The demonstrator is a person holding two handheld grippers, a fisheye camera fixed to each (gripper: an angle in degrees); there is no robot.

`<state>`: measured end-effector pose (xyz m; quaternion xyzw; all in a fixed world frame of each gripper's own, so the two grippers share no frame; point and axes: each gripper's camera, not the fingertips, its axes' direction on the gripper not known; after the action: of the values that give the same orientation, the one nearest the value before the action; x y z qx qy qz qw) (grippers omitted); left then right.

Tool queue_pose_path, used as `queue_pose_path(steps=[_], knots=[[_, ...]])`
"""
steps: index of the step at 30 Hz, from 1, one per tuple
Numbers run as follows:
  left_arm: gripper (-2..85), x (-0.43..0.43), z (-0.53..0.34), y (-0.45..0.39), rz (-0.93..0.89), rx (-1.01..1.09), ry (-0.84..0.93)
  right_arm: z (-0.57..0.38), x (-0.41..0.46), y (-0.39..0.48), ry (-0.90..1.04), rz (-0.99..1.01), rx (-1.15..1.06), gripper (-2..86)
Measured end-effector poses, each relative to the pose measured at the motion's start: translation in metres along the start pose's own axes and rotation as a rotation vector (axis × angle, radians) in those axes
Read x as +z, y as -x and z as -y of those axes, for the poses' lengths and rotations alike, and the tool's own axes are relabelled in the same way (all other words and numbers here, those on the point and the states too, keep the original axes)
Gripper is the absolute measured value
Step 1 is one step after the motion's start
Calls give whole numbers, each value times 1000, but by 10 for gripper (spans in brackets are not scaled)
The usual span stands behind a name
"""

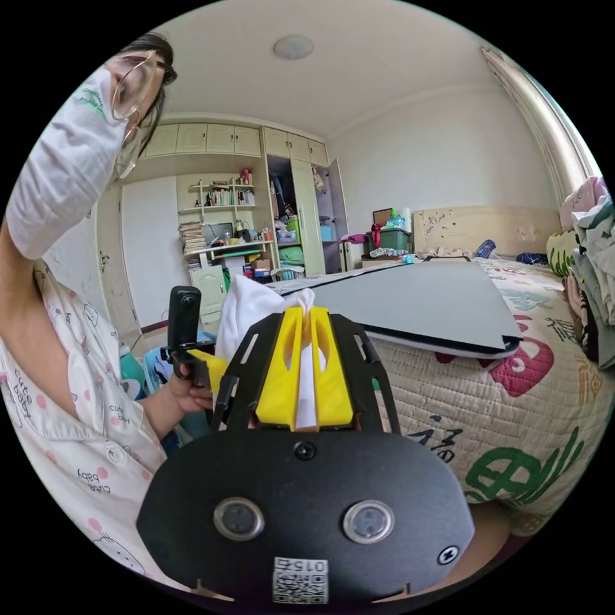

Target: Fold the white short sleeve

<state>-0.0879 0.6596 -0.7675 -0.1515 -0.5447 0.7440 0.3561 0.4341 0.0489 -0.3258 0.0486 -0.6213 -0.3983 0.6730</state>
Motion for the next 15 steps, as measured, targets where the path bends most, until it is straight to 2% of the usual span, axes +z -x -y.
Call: queue_pose_path(steps=[5,9,15], knots=[[146,-31,-41,29,-15,-120,-83,16,-10,3,2,-10,29,5],[82,-65,-77,25,228,-121,-124,28,-11,5,2,-39,48,1],[35,-115,-118,4,424,-79,-202,49,-8,5,2,-64,66,0]])
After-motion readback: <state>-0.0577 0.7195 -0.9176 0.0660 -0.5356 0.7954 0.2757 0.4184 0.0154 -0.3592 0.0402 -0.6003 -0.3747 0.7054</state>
